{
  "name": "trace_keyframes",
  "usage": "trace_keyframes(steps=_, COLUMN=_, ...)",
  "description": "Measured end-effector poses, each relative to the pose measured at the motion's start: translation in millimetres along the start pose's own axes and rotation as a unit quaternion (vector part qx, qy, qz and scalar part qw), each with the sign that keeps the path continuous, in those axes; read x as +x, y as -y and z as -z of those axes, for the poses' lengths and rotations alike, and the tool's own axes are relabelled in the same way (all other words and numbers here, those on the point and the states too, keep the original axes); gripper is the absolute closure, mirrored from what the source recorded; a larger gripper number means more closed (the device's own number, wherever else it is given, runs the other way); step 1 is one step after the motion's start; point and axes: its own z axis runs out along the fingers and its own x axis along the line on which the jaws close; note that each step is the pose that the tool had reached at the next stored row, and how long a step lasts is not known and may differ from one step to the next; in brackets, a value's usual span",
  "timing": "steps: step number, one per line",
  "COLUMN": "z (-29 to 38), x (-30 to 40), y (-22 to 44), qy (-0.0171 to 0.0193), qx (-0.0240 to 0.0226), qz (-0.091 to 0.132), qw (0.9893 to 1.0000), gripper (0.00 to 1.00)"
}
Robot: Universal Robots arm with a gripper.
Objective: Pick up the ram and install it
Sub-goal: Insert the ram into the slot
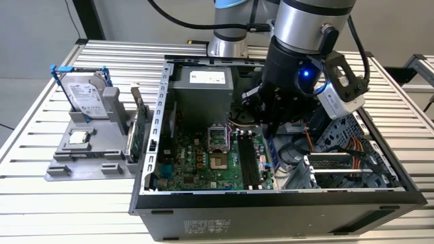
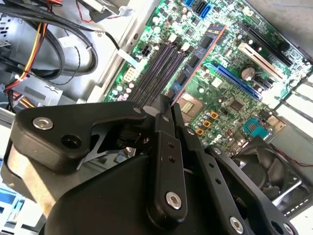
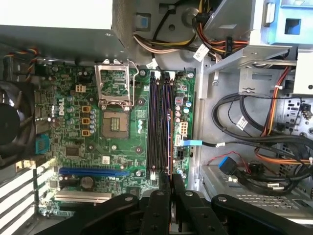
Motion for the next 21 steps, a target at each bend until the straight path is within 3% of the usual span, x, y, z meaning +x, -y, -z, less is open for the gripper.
trace_keyframes(steps=9, z=-9.1, x=-6.6, y=-2.0, qy=-0.0013, qx=0.0002, qz=-0.022, qw=0.9998, gripper=1.00)
trace_keyframes(steps=14, z=-14.1, x=-7.3, y=-2.5, qy=-0.0030, qx=0.0002, qz=-0.051, qw=0.9987, gripper=1.00)
trace_keyframes(steps=21, z=-20.6, x=-4.8, y=-5.8, qy=-0.0016, qx=0.0003, qz=-0.053, qw=0.9986, gripper=1.00)
